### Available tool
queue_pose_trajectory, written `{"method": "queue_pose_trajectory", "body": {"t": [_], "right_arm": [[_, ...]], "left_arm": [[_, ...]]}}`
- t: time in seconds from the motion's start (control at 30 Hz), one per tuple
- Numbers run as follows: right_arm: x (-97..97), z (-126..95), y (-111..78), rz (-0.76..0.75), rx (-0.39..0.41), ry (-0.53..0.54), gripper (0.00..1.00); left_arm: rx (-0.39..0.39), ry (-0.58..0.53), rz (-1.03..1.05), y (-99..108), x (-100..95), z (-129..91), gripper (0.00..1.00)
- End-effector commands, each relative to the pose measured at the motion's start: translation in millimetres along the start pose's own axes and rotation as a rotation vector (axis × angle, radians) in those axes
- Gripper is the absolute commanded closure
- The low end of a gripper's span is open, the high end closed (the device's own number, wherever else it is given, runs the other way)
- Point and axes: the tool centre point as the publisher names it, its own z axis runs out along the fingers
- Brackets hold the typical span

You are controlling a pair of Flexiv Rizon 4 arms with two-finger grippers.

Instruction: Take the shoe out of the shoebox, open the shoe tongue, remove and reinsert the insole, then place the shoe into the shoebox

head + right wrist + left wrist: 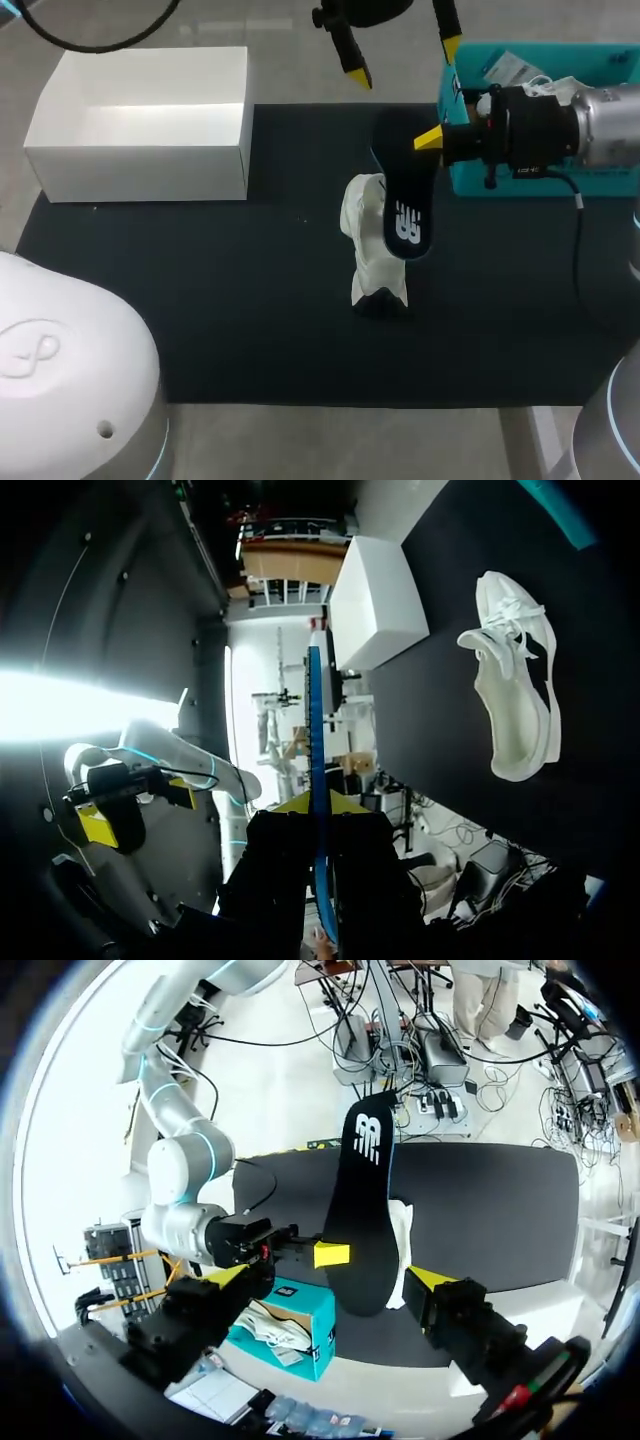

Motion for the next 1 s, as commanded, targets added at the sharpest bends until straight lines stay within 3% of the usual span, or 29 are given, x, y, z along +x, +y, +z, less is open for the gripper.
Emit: {"method": "queue_pose_trajectory", "body": {"t": [0.03, 0.3, 0.6, 0.77, 0.83, 1.0], "right_arm": [[-0.3, -3, 0.7, 0.0, 0.001, 0.001, 1.0], [5.7, -8, 1.5, -0.011, 0.002, 0.024, 1.0], [6.6, -13, 3.3, -0.016, -0.001, 0.029, 1.0], [4.6, -14, 2.6, -0.011, 0.0, 0.03, 1.0], [3.7, -14, 2.9, -0.01, 0.0, 0.031, 1.0], [3.8, -14, 3.3, -0.01, -0.001, 0.035, 1.0]], "left_arm": [[-0.043, -0.528, 0.016, -6, 24.2, -5, 0.0], [-0.094, -0.861, -0.008, -7, 27.2, -15, 0.0], [-0.076, -1.17, -0.151, 2, 32.2, -37, 0.0], [-0.052, -1.265, -0.177, -1, 33.1, -49, 0.0], [-0.018, -1.253, -0.195, -5, 32.2, -49, 0.0], [-0.018, -1.253, -0.195, -5, 32.2, -49, 0.0]]}}
